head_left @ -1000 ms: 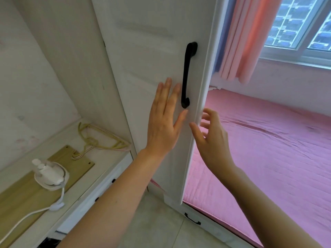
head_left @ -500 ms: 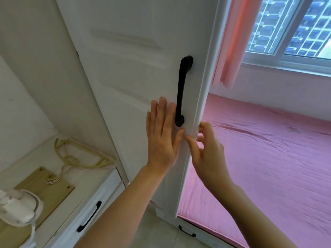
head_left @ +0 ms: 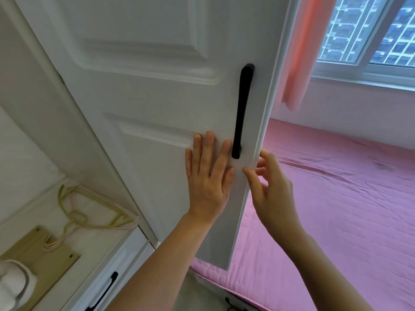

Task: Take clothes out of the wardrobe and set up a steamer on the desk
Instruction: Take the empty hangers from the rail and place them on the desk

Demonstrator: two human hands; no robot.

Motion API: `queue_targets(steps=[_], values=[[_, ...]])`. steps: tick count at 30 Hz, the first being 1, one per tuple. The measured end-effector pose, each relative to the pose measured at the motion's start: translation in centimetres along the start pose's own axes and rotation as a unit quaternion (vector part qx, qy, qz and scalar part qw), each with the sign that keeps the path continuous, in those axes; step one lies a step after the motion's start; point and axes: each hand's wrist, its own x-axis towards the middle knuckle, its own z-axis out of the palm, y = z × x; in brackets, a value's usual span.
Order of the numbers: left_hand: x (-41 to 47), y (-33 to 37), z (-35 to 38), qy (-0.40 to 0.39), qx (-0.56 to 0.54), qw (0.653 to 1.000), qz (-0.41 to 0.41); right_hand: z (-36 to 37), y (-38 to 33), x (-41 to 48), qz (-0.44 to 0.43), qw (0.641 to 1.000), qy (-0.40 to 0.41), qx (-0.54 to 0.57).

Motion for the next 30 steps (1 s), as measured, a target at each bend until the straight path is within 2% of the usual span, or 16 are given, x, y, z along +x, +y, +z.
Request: queue_targets(steps=[6, 12, 24, 30], values=[[1.8, -1.3, 4.4, 0.007, 0.078, 0.997, 0.002, -0.2, 3.7, 4.7, 0.008, 0.999, -0.008, 0.050], [3.7, -2.2, 8.0, 0.012, 0.135, 0.990, -0.032, 0.1, 6.7, 9.7, 0.018, 0.993, -0.043, 0.113], [7.6, -5.6, 9.6, -0.114, 0.256, 0.957, -0.072, 3.6, 11.2, 19.3, 0.035, 0.991, -0.076, 0.102], [9.3, -8.3, 8.1, -0.101, 0.310, 0.939, -0.111, 6.4, 12.1, 23.1, 0.046, 0.986, -0.120, 0.105]])
